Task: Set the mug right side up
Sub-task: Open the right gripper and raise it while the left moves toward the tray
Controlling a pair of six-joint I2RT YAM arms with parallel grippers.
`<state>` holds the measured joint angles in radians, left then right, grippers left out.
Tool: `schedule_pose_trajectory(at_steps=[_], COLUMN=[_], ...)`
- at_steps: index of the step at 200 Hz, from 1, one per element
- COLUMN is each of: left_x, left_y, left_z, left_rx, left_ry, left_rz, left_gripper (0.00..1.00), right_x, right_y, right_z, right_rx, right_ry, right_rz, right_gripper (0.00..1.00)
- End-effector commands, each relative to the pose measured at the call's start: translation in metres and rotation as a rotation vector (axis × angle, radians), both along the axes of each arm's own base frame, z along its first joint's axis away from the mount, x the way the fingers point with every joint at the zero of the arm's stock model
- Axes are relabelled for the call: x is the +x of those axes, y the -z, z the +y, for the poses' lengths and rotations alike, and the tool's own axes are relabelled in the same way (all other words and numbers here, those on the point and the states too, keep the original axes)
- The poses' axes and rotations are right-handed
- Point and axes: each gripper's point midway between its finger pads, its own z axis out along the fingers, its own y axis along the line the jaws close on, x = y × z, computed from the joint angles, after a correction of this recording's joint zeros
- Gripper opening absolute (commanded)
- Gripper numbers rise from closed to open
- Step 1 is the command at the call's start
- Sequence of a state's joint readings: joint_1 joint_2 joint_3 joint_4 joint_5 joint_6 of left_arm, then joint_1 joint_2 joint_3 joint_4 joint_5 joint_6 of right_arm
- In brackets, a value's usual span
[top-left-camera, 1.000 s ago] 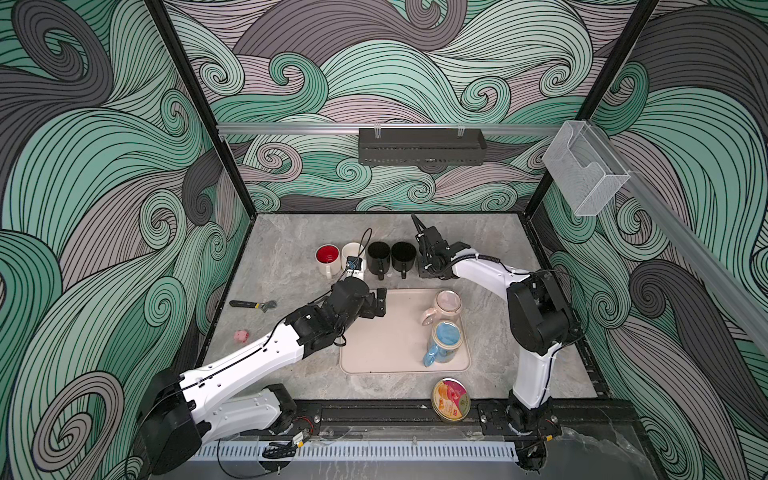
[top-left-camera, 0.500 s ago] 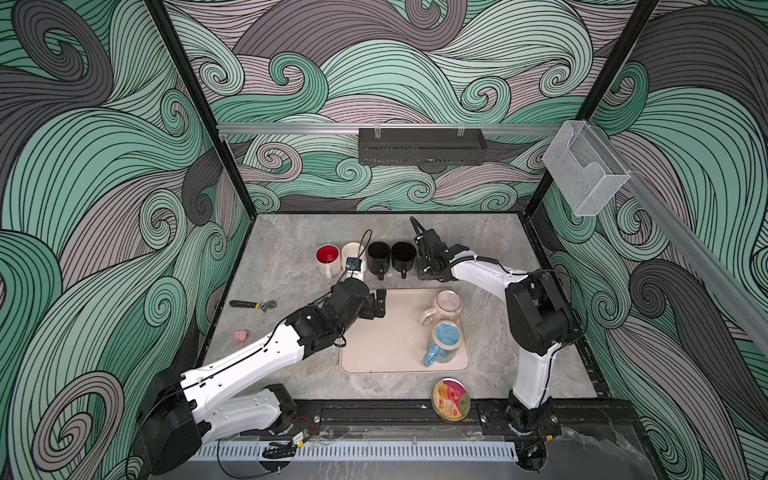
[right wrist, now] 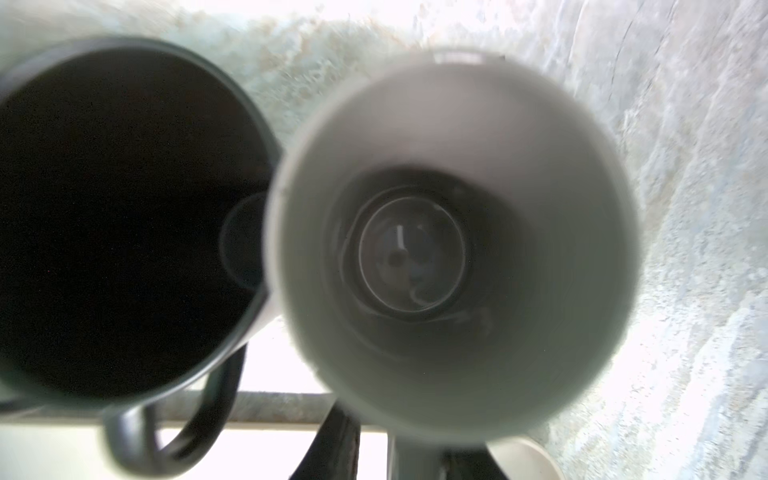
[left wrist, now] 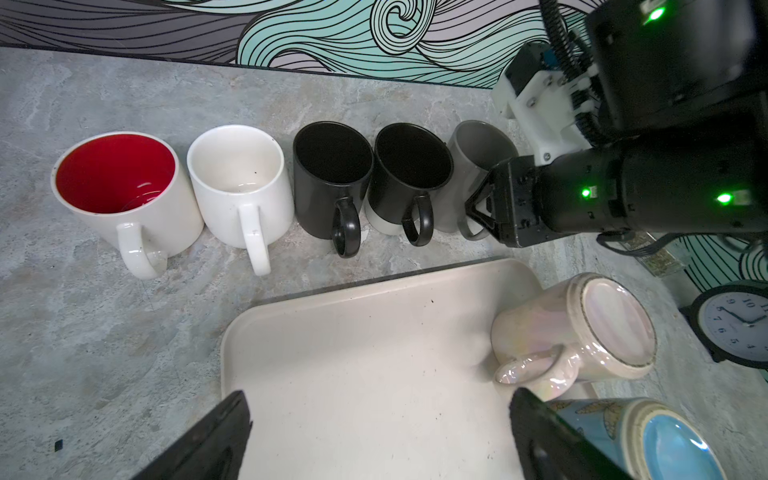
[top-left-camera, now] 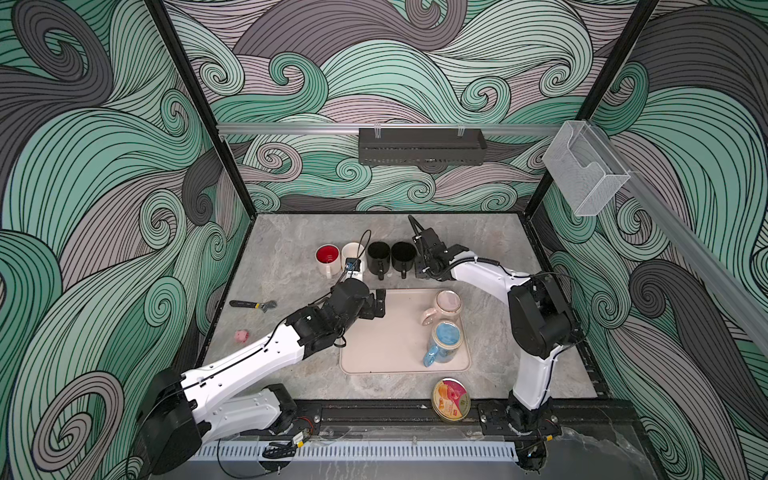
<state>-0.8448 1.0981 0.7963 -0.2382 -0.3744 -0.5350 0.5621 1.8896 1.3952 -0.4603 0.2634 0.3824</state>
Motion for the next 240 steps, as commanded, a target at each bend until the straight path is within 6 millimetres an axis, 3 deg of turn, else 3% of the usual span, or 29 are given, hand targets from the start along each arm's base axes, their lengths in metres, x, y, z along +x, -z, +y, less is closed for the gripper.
schedule_pose_trajectory(at_steps=[1, 90, 126, 184, 240], left_x=[0.001, -0.001, 0.0, -0.007, -0.03], left_y=[0.001, 0.012, 0.017, 0.035, 0.044], left_z=[-0.001, -0.004, -0.006, -0.033, -0.072], left_rx=[-0.005, 0.007, 0.026, 0.093, 0.05], left_ry=[-0.009, 0.01, 0.032, 0.184, 0.333], left_rz=[-0.003, 0.018, 0.011, 0.113, 0.154], left_gripper=[0.98, 0.99, 0.99, 0.99, 0.93], right_x=[-0.001, -0.035, -0.054, -0.068, -0.077], right_y=[-0.037, -0.098, -0.122, -0.126, -0.128], right_z=[0.003, -0.01, 0.004, 0.02, 0.011], right_rx=[0.026, 0.049, 0.136, 0.214, 0.2], right_ry=[0.005, -0.038, -0.126, -0.212, -0.213], right_rz=[-0.073, -0.152, -0.232, -0.251, -0.268], right_gripper=[0.33, 0.35, 0.35, 0.48, 0.52])
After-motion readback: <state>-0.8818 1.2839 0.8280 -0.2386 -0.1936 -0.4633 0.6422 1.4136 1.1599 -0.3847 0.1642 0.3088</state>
